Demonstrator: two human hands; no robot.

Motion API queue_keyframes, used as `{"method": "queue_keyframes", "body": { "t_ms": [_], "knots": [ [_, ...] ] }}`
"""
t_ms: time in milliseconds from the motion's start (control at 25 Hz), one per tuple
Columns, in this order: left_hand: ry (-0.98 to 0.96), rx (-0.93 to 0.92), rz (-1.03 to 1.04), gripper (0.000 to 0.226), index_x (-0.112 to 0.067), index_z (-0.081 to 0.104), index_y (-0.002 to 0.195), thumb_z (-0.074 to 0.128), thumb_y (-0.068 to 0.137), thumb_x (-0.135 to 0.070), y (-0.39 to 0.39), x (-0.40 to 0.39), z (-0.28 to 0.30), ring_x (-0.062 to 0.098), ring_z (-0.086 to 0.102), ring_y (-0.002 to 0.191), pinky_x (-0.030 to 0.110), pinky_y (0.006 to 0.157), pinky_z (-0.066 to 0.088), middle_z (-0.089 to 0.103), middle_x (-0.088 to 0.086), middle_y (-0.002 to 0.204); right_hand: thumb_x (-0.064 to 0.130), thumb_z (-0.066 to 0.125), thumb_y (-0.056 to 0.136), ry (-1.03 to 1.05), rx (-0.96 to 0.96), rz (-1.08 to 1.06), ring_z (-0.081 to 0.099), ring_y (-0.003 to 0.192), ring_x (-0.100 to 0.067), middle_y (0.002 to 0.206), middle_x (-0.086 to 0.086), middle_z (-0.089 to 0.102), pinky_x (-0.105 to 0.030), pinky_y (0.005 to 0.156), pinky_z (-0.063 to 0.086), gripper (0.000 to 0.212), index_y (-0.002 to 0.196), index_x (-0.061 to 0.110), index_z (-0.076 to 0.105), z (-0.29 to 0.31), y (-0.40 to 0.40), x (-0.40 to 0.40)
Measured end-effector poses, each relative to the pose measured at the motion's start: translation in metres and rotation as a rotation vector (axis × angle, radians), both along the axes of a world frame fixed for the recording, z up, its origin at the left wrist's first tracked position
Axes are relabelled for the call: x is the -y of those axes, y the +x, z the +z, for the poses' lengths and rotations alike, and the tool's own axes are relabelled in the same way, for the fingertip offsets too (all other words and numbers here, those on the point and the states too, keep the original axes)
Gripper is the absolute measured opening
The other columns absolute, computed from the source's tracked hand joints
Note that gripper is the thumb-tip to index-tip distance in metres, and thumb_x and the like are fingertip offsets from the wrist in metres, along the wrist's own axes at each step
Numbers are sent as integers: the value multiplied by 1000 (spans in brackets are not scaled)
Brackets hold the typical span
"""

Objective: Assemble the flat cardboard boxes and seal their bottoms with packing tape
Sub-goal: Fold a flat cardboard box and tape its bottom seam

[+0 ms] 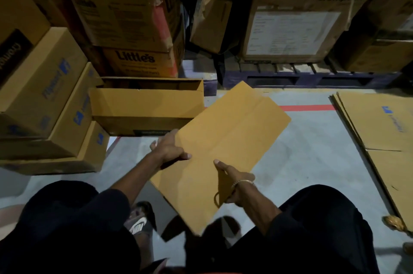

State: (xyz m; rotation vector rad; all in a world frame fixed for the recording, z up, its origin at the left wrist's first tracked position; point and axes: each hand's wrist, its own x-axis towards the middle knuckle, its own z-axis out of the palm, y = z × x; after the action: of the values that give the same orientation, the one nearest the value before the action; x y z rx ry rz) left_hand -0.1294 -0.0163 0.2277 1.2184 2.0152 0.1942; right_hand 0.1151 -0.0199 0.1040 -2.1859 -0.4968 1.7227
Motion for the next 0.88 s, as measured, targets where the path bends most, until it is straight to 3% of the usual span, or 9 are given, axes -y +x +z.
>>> {"method": "queue_keyframes", "body": {
  "t_ms": [120,200,280,440,520,600,680,760,880],
  "knots": [
    [-45,-73,-133,101,-40,34,155,88,70,-35,-37,-19,17,35,33,139,44,101,27,47,10,148,69,96,-1,1,-52,-232,64,108,-45,137,-13,60,-66,72,58,164,143,8,47,7,-46,48],
    [-71,-115,-224,98,-38,36,154,86,71,-26,-61,-33,23,33,33,138,45,102,27,48,9,145,55,104,33,-43,-152,-240,66,90,-42,114,-14,64,-55,62,62,104,113,3,62,74,-94,81],
    [-105,-158,-302,96,-35,34,156,80,74,-19,-80,-44,15,33,35,139,47,110,28,48,6,148,48,101,54,-110,-255,-236,69,81,-39,103,-11,65,-48,60,63,74,101,4,64,87,-131,98],
    [-148,-264,-386,86,-29,30,158,68,82,-16,-101,-58,-19,37,31,147,65,122,11,37,7,160,78,91,25,-199,-329,-191,73,73,-36,94,-14,74,-47,57,62,119,120,10,69,25,-177,103],
    [-148,-320,-419,90,-28,33,156,76,78,-14,-105,-64,-26,37,35,146,67,118,19,40,8,157,98,74,19,-207,-231,-109,72,81,-35,102,-13,73,-48,68,63,140,125,7,64,-24,-183,103],
    [-143,-389,-425,103,-28,27,160,84,76,-13,-104,-62,-26,36,33,147,58,114,35,33,12,160,112,45,29,-283,-211,94,71,87,-33,107,-14,71,-47,82,61,147,122,0,64,1,-180,97],
    [-80,-488,-341,100,-29,29,160,85,79,-16,-99,-44,-20,38,36,141,52,102,48,31,16,155,102,30,70,-371,-336,203,68,71,-29,88,-18,71,-35,66,60,120,102,-7,69,62,-173,83],
    [39,-557,-264,76,-26,43,150,80,84,-19,-93,-19,-19,35,44,129,48,88,54,39,14,142,60,46,101,-288,-393,342,64,54,-26,70,-17,69,-26,52,52,71,87,-5,68,83,-161,64],
    [262,-528,-150,45,-22,57,138,62,95,-12,-79,20,-29,29,54,118,44,83,57,54,8,131,54,73,84,173,11,657,68,47,-25,56,-7,70,-39,58,62,51,65,7,70,82,-137,38]
  ]
}}
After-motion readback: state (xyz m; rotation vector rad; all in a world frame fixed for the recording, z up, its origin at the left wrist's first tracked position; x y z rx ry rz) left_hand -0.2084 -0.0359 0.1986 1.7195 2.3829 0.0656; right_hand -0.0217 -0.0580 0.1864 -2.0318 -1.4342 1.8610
